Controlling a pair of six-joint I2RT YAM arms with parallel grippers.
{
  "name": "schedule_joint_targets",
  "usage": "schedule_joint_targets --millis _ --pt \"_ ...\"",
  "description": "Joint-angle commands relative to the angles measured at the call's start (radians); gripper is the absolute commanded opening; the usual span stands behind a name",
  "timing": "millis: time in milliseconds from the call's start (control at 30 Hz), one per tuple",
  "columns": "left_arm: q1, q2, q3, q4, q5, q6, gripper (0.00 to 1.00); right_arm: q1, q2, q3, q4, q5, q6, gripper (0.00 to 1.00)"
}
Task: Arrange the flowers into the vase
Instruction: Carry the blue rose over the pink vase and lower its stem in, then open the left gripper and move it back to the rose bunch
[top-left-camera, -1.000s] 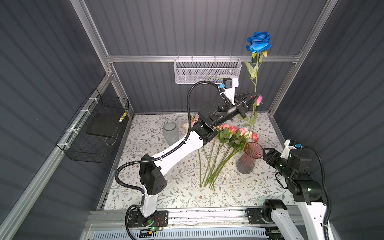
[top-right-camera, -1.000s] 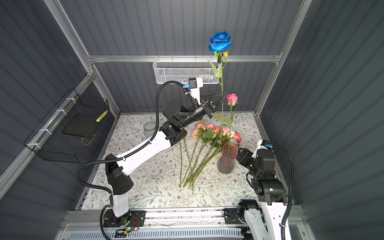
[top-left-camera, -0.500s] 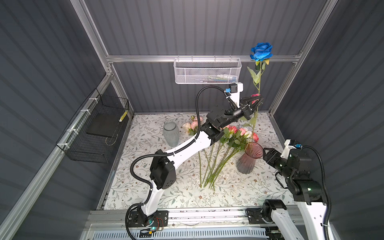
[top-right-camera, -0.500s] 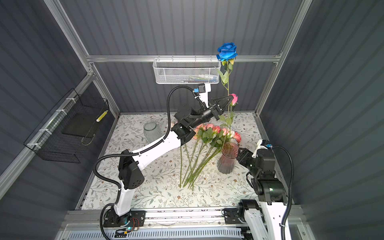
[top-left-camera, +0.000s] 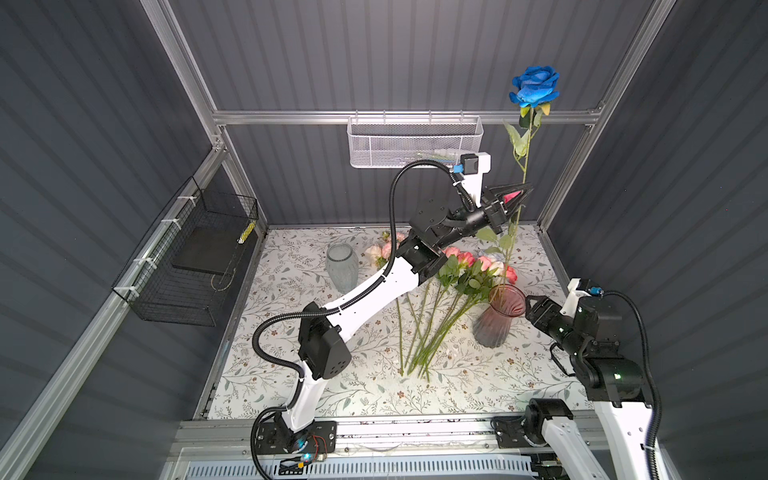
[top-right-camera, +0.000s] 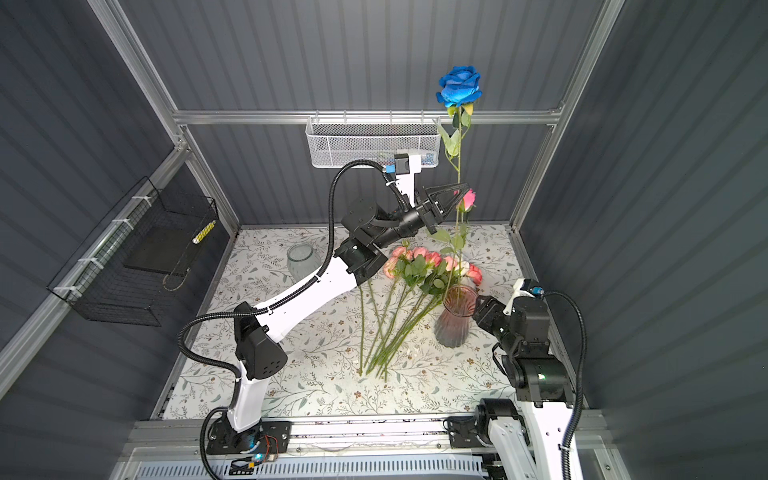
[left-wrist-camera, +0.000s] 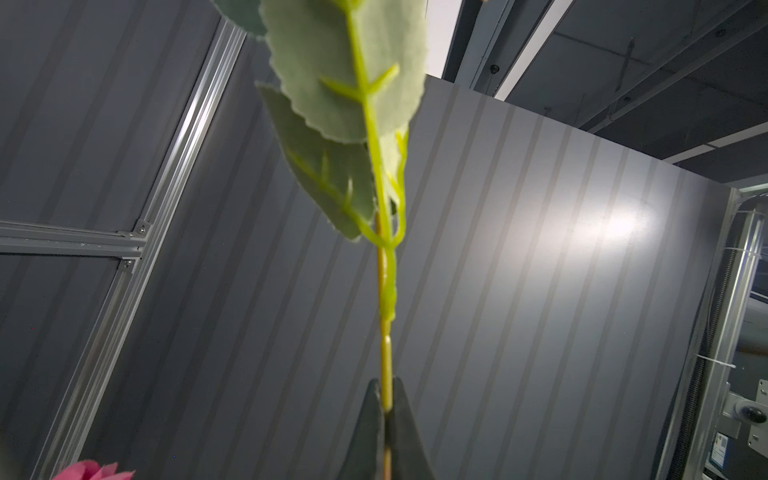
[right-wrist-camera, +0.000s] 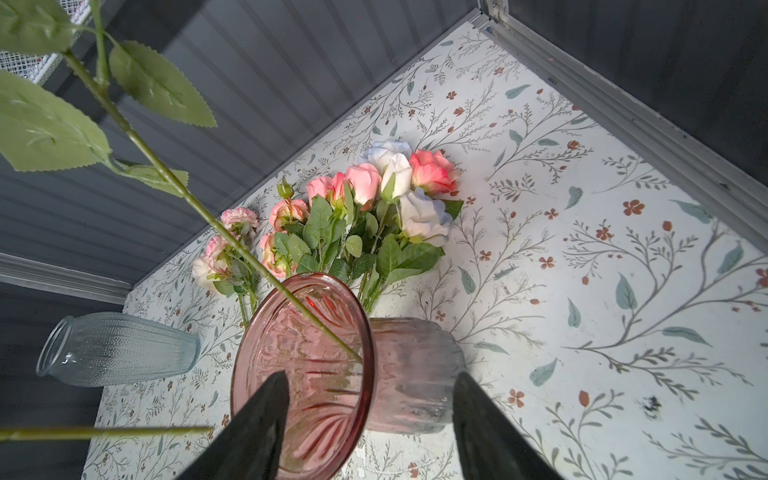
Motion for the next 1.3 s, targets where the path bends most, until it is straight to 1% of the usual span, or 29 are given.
schedule_joint_targets --millis 0,200,400,533,667,833,1000,1167,1200,1233,1267 --pt "-0.005 -0.006 0.022 0.011 0.020 -0.001 0.00 0.001 -0.009 0.000 0.007 -0.002 0.002 0.64" --pt "-0.005 0.025 0.003 0.085 0.001 -0.039 0.00 0.001 -0.027 -0.002 -0.009 0.019 -0.010 0.64" --pt "-0.004 0.053 0.069 0.059 0.009 -0.038 0.00 0.001 -0.027 0.000 -0.009 0.025 -0.014 0.65" --pt "-0.006 0.055 0.041 0.105 -0.005 -0.043 0.00 0.001 -0.024 -0.007 0.002 0.020 -0.013 0.65" --pt "-0.009 0.082 0.022 0.185 -0.024 -0.076 0.00 0.001 -0.025 -0.008 0.002 0.019 -0.012 0.65" --pt "-0.016 0.094 -0.004 0.213 -0.023 -0.073 0.00 0.001 -0.032 0.000 -0.008 0.026 -0.019 0.65" --pt "-0.020 0.062 -0.120 0.257 -0.023 -0.050 0.00 0.001 -0.032 -0.010 -0.002 0.021 -0.016 0.65" --pt "-0.045 -0.004 -0.288 0.257 -0.024 0.026 0.00 0.001 -0.031 -0.014 0.006 0.016 -0.013 0.65" --pt "-0.050 -0.019 -0.323 0.253 -0.023 0.041 0.02 0.001 -0.030 -0.012 0.007 0.013 -0.012 0.65" --pt "-0.051 -0.032 -0.359 0.249 -0.023 0.052 0.09 0.002 -0.028 -0.011 0.008 0.010 -0.011 0.65" --pt "-0.052 -0.046 -0.390 0.239 -0.023 0.063 0.12 0.001 -0.027 -0.011 0.010 0.008 -0.011 0.66"
